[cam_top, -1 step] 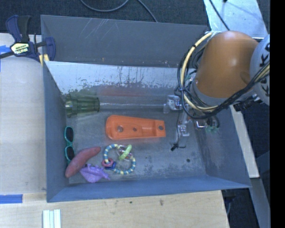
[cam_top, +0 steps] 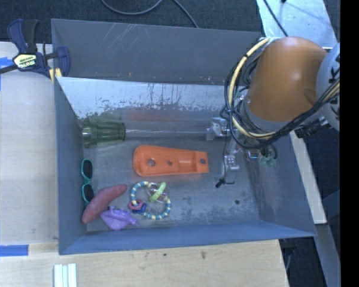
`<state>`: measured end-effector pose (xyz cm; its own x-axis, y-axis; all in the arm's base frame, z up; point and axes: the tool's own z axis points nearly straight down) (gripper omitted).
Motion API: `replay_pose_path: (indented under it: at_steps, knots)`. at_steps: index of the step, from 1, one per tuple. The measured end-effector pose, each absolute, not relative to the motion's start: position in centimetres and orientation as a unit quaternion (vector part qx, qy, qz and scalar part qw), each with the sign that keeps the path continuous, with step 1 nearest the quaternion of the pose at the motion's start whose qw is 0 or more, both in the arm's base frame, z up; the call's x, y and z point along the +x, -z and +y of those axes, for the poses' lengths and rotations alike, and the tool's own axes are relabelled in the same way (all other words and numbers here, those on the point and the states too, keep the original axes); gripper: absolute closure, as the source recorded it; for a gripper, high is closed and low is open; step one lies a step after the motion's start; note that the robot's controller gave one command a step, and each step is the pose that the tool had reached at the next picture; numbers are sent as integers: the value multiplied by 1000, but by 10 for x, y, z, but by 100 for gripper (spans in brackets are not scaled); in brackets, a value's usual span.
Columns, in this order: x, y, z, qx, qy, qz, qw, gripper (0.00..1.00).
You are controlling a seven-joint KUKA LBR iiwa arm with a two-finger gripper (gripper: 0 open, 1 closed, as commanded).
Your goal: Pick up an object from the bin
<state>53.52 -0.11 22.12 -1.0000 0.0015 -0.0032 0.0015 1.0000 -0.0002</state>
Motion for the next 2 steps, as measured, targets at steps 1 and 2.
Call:
replay_pose_path:
  at_steps: [1, 2]
  knots:
    - [550, -184, 16, 27, 0, 1000, 5, 0]
    - [562, -135, 27, -3, 0, 1000, 3, 0]
